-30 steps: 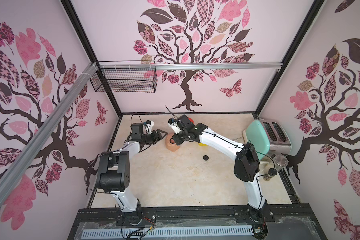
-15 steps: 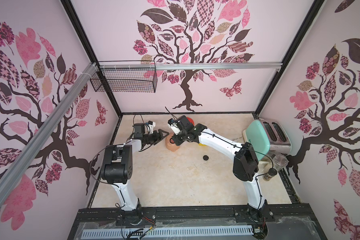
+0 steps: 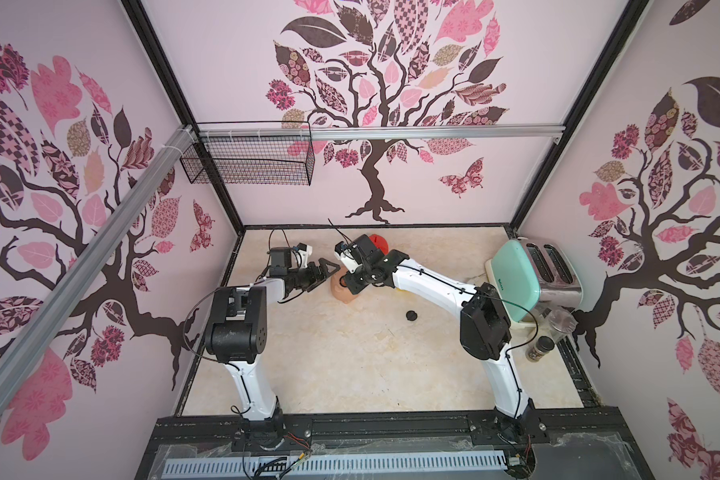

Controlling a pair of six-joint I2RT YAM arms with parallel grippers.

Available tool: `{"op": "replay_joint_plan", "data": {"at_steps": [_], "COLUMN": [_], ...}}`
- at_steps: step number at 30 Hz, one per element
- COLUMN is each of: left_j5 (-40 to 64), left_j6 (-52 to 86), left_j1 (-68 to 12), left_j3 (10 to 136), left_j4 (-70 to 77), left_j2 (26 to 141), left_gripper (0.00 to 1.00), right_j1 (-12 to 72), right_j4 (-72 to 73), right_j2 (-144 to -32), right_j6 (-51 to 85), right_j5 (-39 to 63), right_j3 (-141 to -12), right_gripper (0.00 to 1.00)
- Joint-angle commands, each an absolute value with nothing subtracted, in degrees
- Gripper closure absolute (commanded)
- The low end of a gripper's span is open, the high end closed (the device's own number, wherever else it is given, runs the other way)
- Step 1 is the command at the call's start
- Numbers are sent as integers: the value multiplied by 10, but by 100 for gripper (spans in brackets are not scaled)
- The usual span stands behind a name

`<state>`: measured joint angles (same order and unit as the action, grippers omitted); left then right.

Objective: Close piggy banks
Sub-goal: Insert the knob into the piggy bank, then hold the piggy bank at the center of the board.

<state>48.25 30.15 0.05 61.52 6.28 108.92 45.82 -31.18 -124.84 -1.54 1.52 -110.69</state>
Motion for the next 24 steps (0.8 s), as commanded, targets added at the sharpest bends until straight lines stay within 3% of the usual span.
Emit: {"op": "replay_joint_plan", "data": {"at_steps": [1, 24], "left_j5": [486, 493], "left_j6": [294, 295], "left_j1": [-1, -5], "left_j3": [630, 644], "left_j4": [64, 57], "left_j2": [1097, 1131], "left_gripper": [3, 9], "right_j1": [456, 456], "right_j4": [-307, -336], "right_j2": [-1255, -1309], "right_j6": [-26, -38], "right_j5": [19, 14], "right_j3": [-1133, -1201], "right_gripper": [100, 100]}}
